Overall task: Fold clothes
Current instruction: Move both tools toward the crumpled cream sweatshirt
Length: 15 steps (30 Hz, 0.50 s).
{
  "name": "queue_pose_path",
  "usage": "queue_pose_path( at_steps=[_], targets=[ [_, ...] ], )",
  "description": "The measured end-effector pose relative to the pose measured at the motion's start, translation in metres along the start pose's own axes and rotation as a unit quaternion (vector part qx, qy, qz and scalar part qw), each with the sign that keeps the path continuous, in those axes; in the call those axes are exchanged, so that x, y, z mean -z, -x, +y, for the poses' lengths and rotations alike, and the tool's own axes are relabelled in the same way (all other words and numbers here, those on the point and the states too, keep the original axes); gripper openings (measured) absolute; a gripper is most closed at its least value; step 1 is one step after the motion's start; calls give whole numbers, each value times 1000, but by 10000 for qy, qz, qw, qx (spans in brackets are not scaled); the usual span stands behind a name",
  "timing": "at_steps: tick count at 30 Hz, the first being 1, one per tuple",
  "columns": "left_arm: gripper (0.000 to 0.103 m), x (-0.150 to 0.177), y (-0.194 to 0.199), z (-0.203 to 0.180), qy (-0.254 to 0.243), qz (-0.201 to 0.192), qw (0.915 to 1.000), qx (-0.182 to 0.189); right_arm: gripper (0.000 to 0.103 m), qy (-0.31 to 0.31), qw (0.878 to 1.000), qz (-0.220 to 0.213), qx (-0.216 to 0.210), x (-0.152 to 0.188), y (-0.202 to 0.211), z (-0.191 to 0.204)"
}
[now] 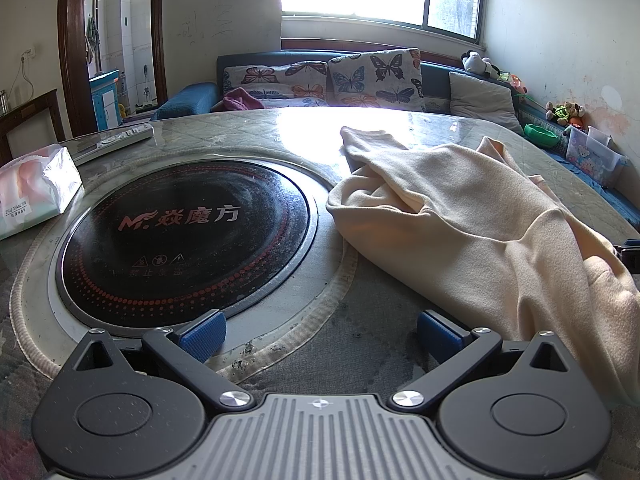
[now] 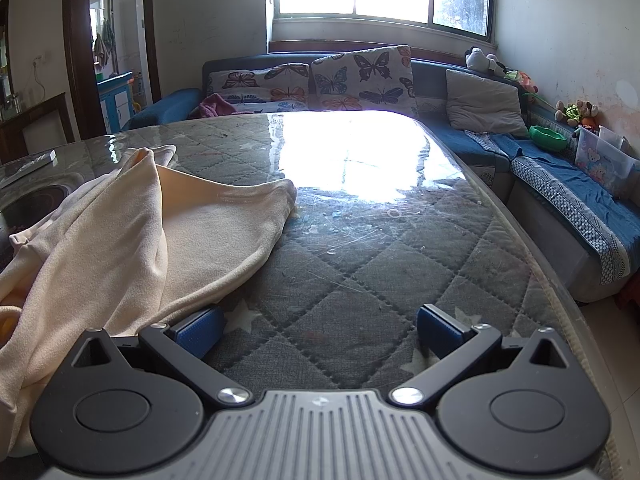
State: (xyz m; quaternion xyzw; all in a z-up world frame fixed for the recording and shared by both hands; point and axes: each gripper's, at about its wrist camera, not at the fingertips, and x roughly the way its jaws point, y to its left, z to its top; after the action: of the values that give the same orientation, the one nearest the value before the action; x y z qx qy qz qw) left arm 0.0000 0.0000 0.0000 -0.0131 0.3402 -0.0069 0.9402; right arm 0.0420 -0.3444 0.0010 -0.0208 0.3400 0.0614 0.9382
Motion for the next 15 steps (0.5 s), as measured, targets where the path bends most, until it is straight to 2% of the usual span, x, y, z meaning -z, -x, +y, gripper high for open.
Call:
queue_pose_path(
  at_steps=[8,15],
  targets=[
    [103,0,-2,0,33,40,10000,-24,103,-25,10000,48,-53,7,18,6],
    [103,0,1,-5,113,89,9997,-215,103,97,9997,-58,-198,27,50,21]
  ],
)
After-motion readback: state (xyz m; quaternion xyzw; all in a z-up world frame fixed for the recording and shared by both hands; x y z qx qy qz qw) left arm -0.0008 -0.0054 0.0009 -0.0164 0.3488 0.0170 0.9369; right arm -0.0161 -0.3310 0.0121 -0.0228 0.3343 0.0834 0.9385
